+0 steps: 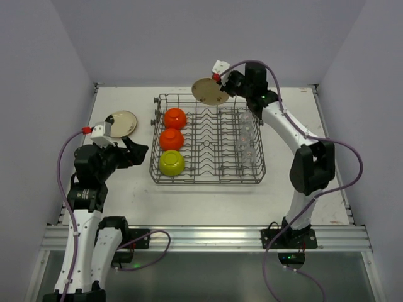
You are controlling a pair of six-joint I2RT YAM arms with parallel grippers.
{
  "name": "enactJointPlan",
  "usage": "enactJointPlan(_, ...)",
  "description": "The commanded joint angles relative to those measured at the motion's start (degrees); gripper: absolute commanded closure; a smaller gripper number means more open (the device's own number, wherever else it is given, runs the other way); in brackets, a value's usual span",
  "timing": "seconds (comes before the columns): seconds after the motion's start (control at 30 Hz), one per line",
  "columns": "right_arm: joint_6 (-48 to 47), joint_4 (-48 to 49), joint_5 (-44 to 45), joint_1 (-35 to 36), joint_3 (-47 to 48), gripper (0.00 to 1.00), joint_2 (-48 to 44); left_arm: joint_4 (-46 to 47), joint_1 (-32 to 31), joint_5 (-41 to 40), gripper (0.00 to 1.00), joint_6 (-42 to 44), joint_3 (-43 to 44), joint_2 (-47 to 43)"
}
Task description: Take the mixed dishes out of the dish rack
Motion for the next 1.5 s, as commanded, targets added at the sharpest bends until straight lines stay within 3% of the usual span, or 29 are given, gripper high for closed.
enactJointPlan(0.0, 17.68, 6.88, -0.73, -0.23, -4.73, 1.00, -11.08, 6.13, -0.44, 8.36, 0.00, -2.39, 3.44, 2.95)
enactJointPlan(0.1, 42.52, 17.65, -5.38, -0.14, -16.93, 1.00, -22.41, 14.73, -0.44, 15.48, 0.00, -8.36, 6.16, 7.77)
enactJointPlan(0.13, 59.31, 20.92, -5.93, -0.14, -25.32, 1.00, -28.70, 16.61, -0.44, 16.37, 0.00, -9.69, 6.87, 8.92)
enactJointPlan(0.23, 84.17, 36.80, -6.20, 0.56, -42.64, 1.00, -35.43, 24.34, -0.70, 22.16, 0.00, -13.20, 10.30, 12.88)
enactJointPlan(0.33, 89.26, 31.28, -4.89, 1.62, -47.01, 1.00, -39.66, 39.01, -3.85, 28.67, 0.00, -19.18, 10.48, 13.94)
enactJointPlan(0.4, 89.27, 28.53, -5.14, 1.62, -49.12, 1.00, -42.99, 41.58, -9.01, 25.71, 0.00, -17.18, 11.27, 14.20)
enactJointPlan(0.53, 86.65, 21.50, -1.04, 1.62, -54.04, 1.00, -51.86, 34.74, -19.05, 13.68, 0.00, -8.48, 14.69, 17.62)
enactJointPlan(0.7, 83.83, 11.23, 1.79, 1.62, -55.37, 1.00, -61.36, 31.40, -28.89, 5.84, 0.00, -3.46, 18.30, 23.42)
enactJointPlan(0.9, 80.93, 5.40, 4.70, 1.53, -55.98, 1.00, -68.49, 29.02, -33.22, 1.61, 0.02, -2.32, 22.17, 26.50)
enactJointPlan(1.03, 80.66, 6.71, 2.68, 1.53, -56.16, 1.00, -69.90, 29.72, -34.89, 4.67, 0.04, -3.98, 22.96, 28.53)
enactJointPlan(1.13, 81.10, 10.58, 0.23, 1.53, -57.30, 1.00, -69.64, 29.72, -36.30, 5.30, 0.09, -4.95, 23.40, 30.02)
enactJointPlan(1.33, 81.98, 12.95, -0.57, 1.53, -57.22, 1.00, -67.53, 28.50, -37.79, 6.26, 0.36, -4.78, 23.23, 31.08)
enactJointPlan(1.4, 82.15, 13.57, -1.01, 1.53, -56.69, 1.00, -66.92, 27.97, -38.06, 6.18, 0.38, -4.51, 23.05, 31.43)
enactJointPlan(1.47, 82.16, 14.01, -1.54, 1.53, -56.34, 1.00, -66.65, 27.26, -38.14, 5.83, 0.61, -3.99, 22.96, 31.61)
